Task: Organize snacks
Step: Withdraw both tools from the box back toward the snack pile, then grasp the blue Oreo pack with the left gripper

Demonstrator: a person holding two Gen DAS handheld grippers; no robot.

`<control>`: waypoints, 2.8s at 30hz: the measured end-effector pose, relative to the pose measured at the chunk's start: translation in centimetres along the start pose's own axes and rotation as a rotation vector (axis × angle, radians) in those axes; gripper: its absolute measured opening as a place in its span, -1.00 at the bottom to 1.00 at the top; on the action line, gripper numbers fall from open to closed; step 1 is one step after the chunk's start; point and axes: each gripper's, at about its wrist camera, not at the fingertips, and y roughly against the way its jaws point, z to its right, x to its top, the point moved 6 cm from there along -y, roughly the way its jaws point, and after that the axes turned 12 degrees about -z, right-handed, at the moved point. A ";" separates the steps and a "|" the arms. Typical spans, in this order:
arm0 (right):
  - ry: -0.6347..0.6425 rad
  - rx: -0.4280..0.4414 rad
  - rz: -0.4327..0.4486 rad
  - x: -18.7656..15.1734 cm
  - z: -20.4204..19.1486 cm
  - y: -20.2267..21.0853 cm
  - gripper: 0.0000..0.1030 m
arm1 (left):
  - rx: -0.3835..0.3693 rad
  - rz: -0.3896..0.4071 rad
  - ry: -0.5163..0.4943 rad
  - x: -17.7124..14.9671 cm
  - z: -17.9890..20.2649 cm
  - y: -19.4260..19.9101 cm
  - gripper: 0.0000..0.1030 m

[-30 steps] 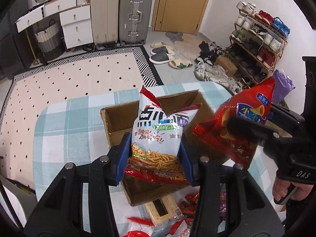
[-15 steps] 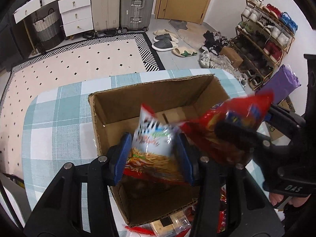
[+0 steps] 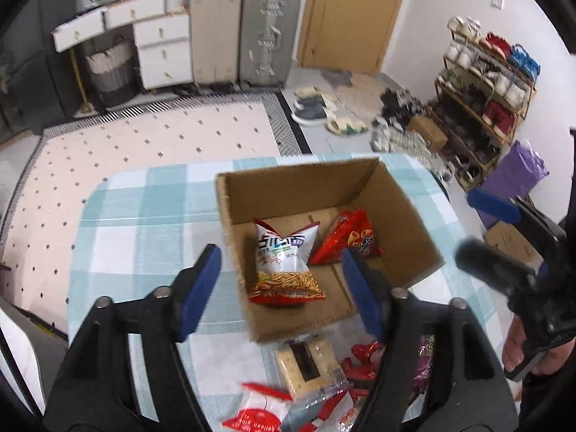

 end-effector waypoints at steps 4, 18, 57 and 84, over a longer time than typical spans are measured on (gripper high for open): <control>-0.053 -0.006 0.025 -1.9 -0.8 3.0 0.95 | 0.027 0.103 -0.009 -2.6 -0.1 4.6 0.61; -0.104 -0.153 0.197 -8.9 -4.0 11.8 0.99 | 0.116 0.289 0.039 -11.0 0.5 14.9 0.99; -0.038 -0.171 0.223 -24.4 -8.2 11.2 0.99 | 0.101 0.213 0.016 -27.5 -2.1 7.1 0.99; -0.072 -0.116 0.190 -23.9 -5.7 6.7 0.99 | -0.069 0.004 0.000 -24.6 -2.9 -3.3 0.40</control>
